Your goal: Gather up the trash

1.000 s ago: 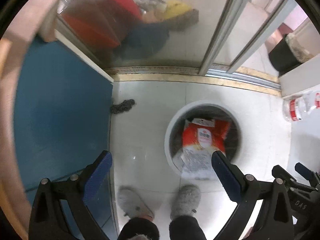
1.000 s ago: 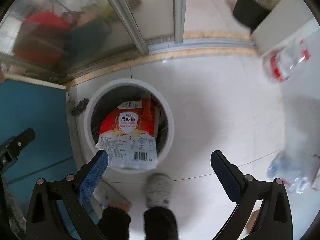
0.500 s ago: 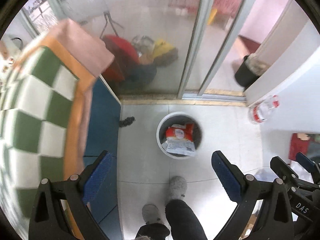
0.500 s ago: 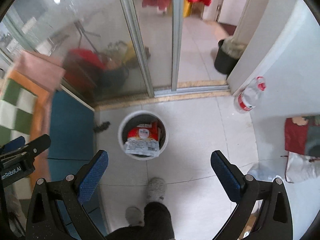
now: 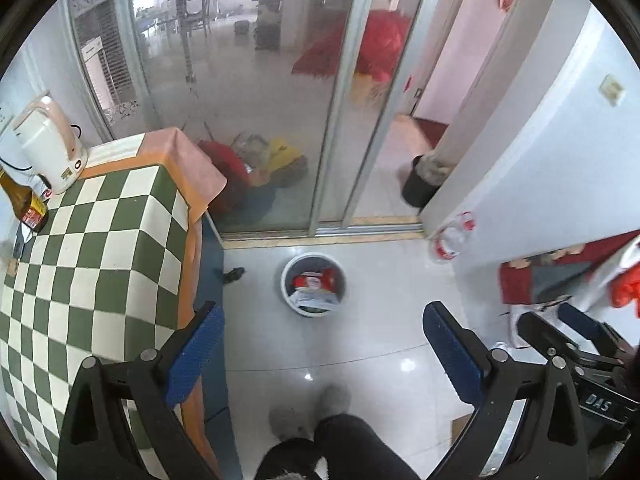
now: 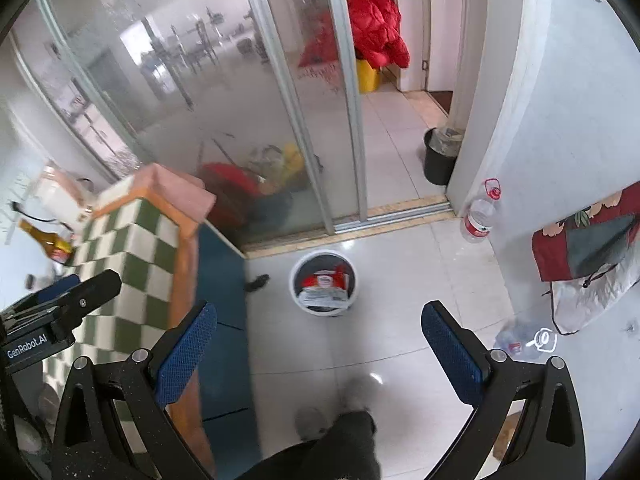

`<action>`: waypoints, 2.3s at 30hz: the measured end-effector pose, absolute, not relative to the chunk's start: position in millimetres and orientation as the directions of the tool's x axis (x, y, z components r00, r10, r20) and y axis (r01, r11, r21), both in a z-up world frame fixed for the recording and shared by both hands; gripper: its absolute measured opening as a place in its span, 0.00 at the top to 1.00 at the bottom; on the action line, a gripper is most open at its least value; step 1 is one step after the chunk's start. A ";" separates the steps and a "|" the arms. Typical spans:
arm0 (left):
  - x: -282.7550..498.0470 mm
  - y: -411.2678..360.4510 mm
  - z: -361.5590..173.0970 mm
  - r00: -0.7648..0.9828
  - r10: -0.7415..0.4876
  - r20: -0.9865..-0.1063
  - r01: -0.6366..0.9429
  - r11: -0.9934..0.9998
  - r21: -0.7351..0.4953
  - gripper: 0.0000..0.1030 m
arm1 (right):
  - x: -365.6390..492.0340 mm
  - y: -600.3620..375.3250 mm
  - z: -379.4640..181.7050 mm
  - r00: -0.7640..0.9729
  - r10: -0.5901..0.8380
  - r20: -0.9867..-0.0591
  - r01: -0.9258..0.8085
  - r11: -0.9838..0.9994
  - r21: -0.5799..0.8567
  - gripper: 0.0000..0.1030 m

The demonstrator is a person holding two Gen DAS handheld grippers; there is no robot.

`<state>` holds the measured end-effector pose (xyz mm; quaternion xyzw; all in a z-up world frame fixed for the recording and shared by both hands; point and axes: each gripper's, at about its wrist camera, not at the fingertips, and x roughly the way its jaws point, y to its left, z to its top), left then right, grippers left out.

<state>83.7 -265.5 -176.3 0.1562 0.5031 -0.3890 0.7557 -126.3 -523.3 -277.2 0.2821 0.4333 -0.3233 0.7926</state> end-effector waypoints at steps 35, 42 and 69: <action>29.5 -210.1 -101.5 0.121 -0.504 -0.855 0.687 0.664 -0.294 0.00 | -166.5 -510.4 -189.6 0.527 -0.098 -0.844 0.616 0.728 0.300 0.00; 23.3 -206.7 -102.6 0.113 -0.496 -0.861 0.689 0.664 -0.292 0.00 | -167.8 -507.0 -191.3 0.527 -0.086 -0.846 0.605 0.737 0.302 0.00; 15.3 -210.3 -106.6 0.083 -0.489 -0.868 0.698 0.650 -0.300 0.00 | -176.1 -512.8 -191.4 0.513 -0.055 -0.857 0.593 0.744 0.307 0.00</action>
